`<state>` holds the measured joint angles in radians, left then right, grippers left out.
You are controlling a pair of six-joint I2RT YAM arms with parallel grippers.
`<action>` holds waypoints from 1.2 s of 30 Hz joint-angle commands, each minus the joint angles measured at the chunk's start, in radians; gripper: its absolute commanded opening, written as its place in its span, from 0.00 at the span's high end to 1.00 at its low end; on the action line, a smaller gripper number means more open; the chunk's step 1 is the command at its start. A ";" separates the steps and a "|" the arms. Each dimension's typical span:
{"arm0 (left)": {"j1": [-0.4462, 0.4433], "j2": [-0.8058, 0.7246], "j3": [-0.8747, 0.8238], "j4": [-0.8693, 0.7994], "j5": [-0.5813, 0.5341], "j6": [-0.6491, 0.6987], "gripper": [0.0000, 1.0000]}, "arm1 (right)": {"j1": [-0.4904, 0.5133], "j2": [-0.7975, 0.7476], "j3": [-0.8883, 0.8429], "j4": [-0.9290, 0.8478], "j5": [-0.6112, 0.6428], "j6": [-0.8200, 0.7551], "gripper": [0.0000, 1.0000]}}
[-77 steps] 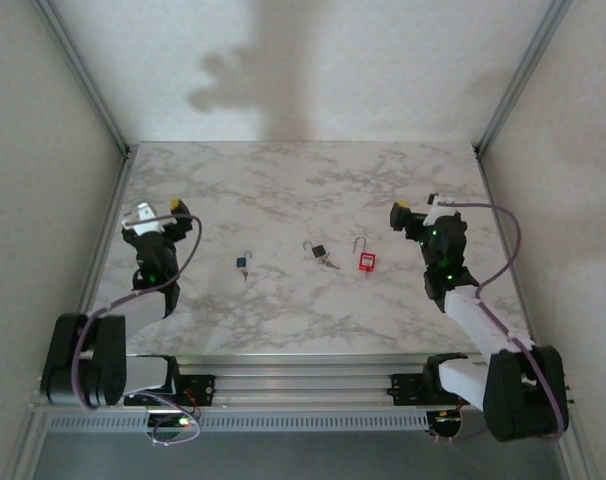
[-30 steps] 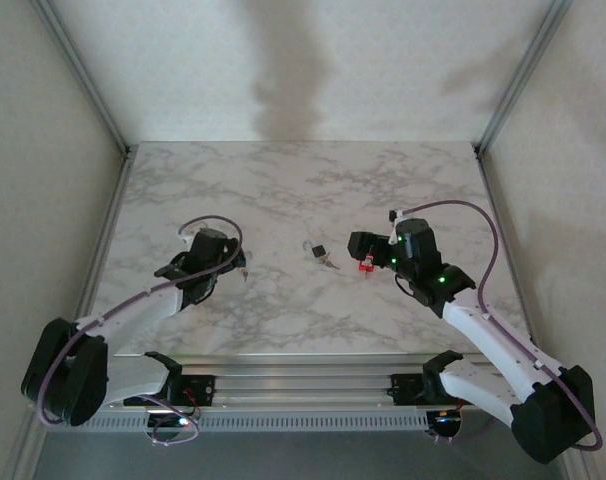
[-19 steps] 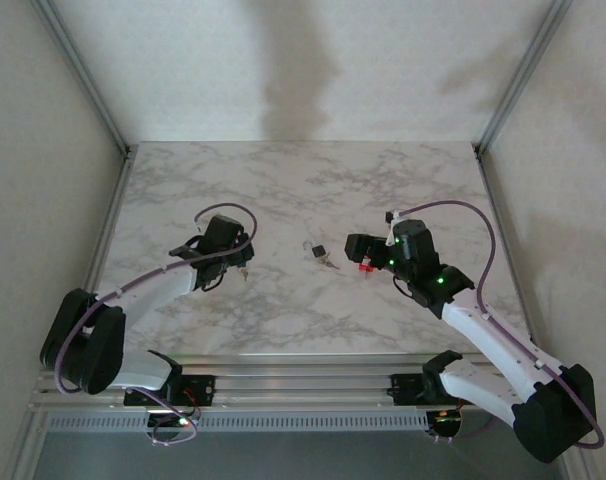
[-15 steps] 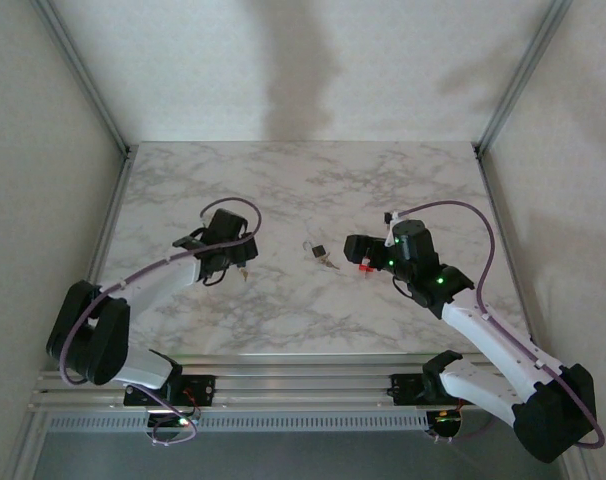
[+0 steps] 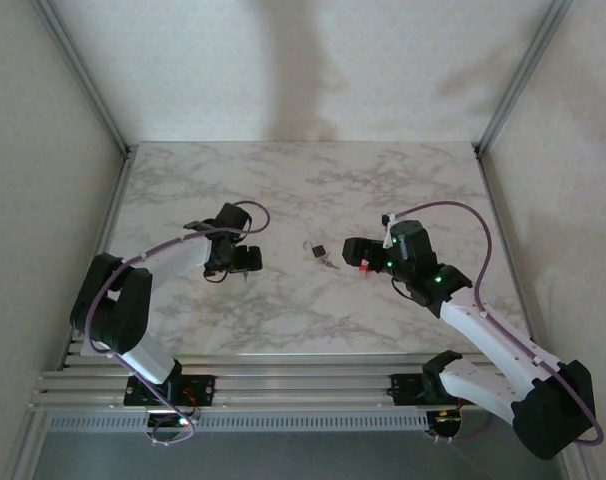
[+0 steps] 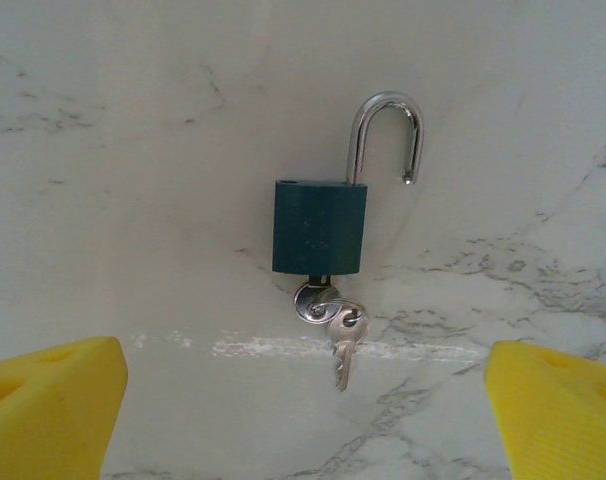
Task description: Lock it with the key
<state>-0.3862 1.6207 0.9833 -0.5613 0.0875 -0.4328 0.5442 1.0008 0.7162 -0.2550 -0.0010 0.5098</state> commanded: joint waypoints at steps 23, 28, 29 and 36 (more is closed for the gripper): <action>0.018 0.149 0.114 -0.028 -0.105 0.024 0.34 | 0.018 0.029 0.036 -0.012 -0.033 0.004 0.01; 0.018 0.163 0.107 -0.017 -0.120 0.025 0.36 | 0.020 0.027 0.034 -0.012 -0.034 0.006 0.01; 0.018 0.166 0.107 -0.017 -0.119 0.025 0.37 | 0.020 0.027 0.034 -0.012 -0.033 0.006 0.01; 0.018 0.192 0.109 -0.004 -0.126 0.028 0.39 | 0.021 0.029 0.034 -0.011 -0.033 0.009 0.01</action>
<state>-0.3759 1.7947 1.0740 -0.5598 -0.0044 -0.4149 0.5552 1.0294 0.7212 -0.2554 -0.0277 0.5125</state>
